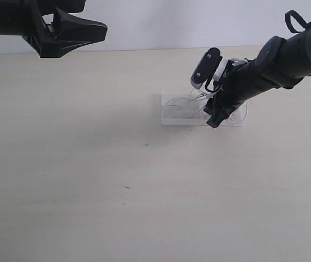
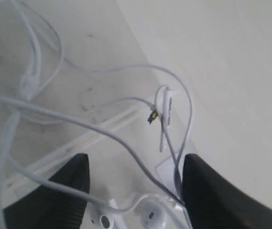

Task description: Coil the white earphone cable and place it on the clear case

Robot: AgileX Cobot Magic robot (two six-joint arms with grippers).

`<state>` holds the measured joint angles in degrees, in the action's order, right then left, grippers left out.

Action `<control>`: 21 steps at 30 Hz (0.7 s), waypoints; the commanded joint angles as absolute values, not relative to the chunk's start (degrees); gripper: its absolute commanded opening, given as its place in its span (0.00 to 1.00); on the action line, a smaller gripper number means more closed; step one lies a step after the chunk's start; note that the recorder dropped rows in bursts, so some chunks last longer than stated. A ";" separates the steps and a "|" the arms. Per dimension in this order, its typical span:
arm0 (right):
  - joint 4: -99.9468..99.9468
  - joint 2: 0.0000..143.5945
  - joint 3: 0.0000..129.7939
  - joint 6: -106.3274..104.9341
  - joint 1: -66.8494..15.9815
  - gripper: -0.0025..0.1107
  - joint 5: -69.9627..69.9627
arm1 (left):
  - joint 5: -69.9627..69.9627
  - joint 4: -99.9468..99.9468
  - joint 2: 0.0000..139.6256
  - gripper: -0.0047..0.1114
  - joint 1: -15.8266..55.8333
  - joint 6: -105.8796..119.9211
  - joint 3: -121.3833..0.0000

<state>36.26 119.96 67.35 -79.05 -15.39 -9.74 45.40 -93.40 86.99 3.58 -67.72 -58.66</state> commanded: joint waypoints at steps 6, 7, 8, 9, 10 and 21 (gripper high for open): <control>34.49 118.92 75.88 -72.02 -15.32 0.53 -24.43 | 45.35 -92.24 86.73 0.69 3.45 -67.72 -58.51; 32.10 118.58 76.62 -69.73 -15.32 0.52 -25.95 | 45.35 -92.24 86.73 0.69 3.45 -67.72 -58.51; 30.37 118.65 77.13 -68.41 -15.32 0.52 -27.02 | 45.35 -92.24 86.73 0.69 3.45 -67.72 -58.51; 26.63 118.65 77.69 -65.68 -15.32 0.52 -29.24 | 45.35 -92.24 86.73 0.69 3.45 -67.72 -58.51; 24.34 118.65 77.78 -64.10 -15.32 0.52 -30.37 | 45.35 -92.24 86.73 0.69 3.45 -67.72 -58.51; 20.87 118.76 82.91 -59.07 -15.32 0.52 -42.40 | 45.62 -92.25 86.73 0.69 3.45 -67.82 -58.51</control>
